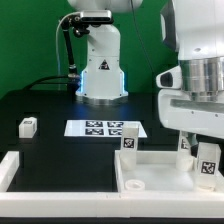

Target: Assemble square table

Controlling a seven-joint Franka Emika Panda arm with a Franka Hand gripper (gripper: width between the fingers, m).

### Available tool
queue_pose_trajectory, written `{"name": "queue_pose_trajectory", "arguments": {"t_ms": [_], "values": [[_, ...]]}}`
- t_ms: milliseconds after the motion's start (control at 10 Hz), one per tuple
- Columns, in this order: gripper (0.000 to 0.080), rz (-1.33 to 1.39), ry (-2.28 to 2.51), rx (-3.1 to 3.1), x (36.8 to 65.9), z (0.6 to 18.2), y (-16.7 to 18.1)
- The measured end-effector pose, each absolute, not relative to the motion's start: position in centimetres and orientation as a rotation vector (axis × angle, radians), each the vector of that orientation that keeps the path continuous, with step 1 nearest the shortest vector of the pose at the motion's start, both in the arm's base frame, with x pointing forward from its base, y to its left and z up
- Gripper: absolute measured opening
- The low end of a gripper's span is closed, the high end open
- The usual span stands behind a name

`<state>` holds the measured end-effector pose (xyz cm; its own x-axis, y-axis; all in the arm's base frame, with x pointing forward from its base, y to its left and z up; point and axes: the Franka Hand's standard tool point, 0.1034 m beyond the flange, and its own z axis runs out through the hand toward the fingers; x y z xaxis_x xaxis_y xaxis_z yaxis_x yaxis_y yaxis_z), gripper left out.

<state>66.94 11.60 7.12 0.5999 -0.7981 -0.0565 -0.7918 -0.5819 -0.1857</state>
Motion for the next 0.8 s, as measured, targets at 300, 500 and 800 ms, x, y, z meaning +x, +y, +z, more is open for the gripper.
{"name": "queue_pose_trajectory", "arguments": {"t_ms": [300,500,800], "values": [[0.0649,-0.082,1.04,-2.767,67.0,7.1,11.4],[0.0649,-0.099,0.49,-3.03,67.5,7.7,9.3],[0.0537,-0.104,0.498,-3.032,67.8,7.4,9.1]]}}
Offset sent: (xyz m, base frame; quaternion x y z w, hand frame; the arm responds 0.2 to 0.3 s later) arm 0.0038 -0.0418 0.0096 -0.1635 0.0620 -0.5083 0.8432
